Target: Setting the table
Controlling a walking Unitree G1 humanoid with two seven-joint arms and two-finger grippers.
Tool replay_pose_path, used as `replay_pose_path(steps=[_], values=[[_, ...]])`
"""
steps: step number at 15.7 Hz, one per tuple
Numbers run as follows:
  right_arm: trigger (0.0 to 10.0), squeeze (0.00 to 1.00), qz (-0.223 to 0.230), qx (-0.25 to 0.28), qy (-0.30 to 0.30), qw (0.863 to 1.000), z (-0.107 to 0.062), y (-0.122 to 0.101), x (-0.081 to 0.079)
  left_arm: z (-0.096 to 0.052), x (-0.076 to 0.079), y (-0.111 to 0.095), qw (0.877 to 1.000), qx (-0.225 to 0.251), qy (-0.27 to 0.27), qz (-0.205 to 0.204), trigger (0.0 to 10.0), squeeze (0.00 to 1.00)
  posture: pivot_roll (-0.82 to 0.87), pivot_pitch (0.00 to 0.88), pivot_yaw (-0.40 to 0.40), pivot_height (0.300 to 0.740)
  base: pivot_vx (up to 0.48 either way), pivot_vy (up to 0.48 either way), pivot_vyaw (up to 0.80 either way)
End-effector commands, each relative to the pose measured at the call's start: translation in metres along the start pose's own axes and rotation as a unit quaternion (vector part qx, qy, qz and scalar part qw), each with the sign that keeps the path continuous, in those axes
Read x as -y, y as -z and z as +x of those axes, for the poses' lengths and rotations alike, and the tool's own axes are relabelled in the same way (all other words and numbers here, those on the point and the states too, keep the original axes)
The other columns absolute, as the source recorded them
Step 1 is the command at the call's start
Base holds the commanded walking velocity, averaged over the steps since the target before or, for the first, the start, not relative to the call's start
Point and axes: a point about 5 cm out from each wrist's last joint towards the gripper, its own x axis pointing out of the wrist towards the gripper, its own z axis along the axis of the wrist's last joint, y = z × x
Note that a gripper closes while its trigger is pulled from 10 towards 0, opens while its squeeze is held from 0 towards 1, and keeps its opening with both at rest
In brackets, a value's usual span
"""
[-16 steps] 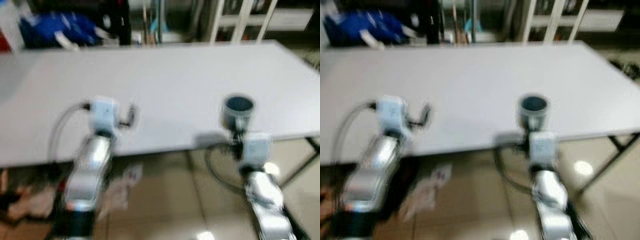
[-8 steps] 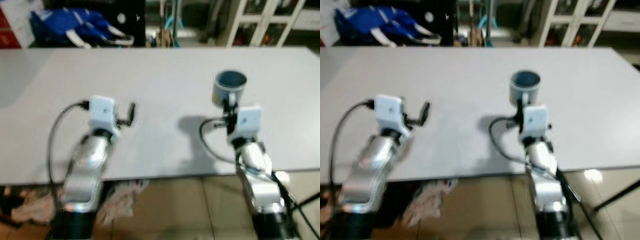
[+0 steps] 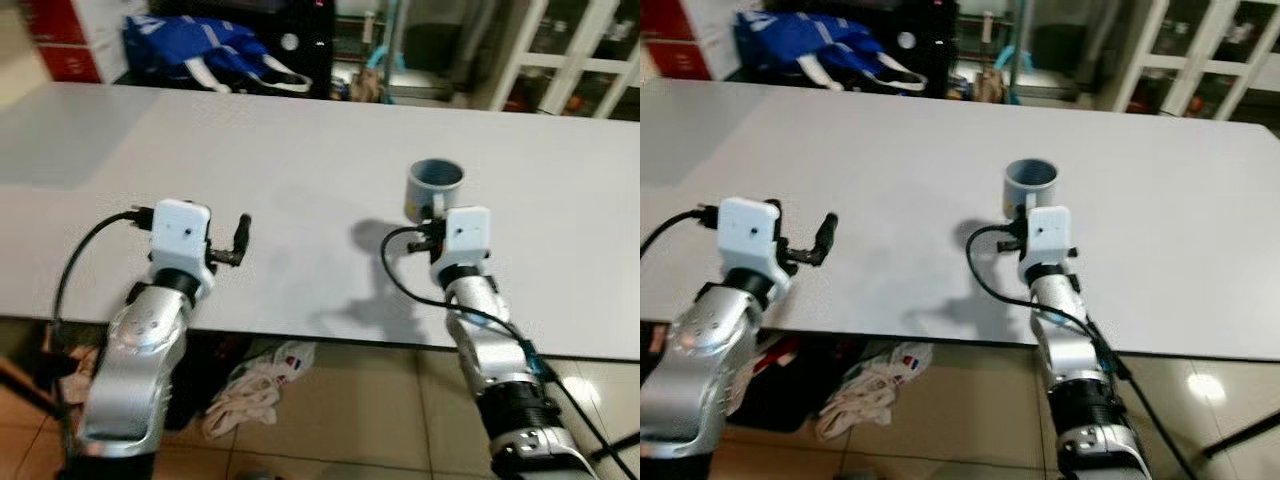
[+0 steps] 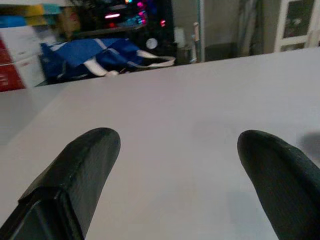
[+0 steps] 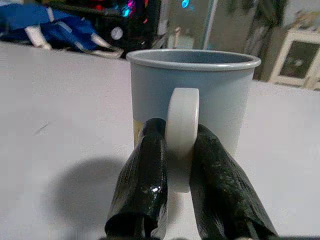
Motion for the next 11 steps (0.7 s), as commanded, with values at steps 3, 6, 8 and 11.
replay_pose_path(steps=[3,6,8,11], values=[[10.0,0.00,0.009,-0.009,0.000,1.000,0.004,0.008,-0.007,-0.011,-0.006,-0.004,1.000,-0.009,0.000,0.013,10.0,0.00,0.30,0.000,-0.011,0.740,0.000,0.000,0.00],[10.0,0.00,0.012,-0.019,0.004,1.000,0.005,0.016,-0.009,-0.018,-0.007,-0.005,1.000,-0.021,0.004,0.012,10.0,0.00,0.32,0.000,-0.003,0.740,0.000,0.000,0.00],[10.0,0.00,0.008,-0.027,0.012,1.000,0.004,0.022,-0.009,-0.025,-0.007,-0.004,0.999,-0.037,0.014,0.008,10.0,0.00,0.33,0.016,-0.001,0.740,0.000,0.000,0.00],[10.0,0.52,0.009,-0.038,0.017,0.999,0.001,0.028,-0.009,-0.031,-0.004,-0.003,0.998,-0.054,0.030,0.011,10.0,0.00,0.34,0.043,0.002,0.740,0.000,0.000,0.00]])
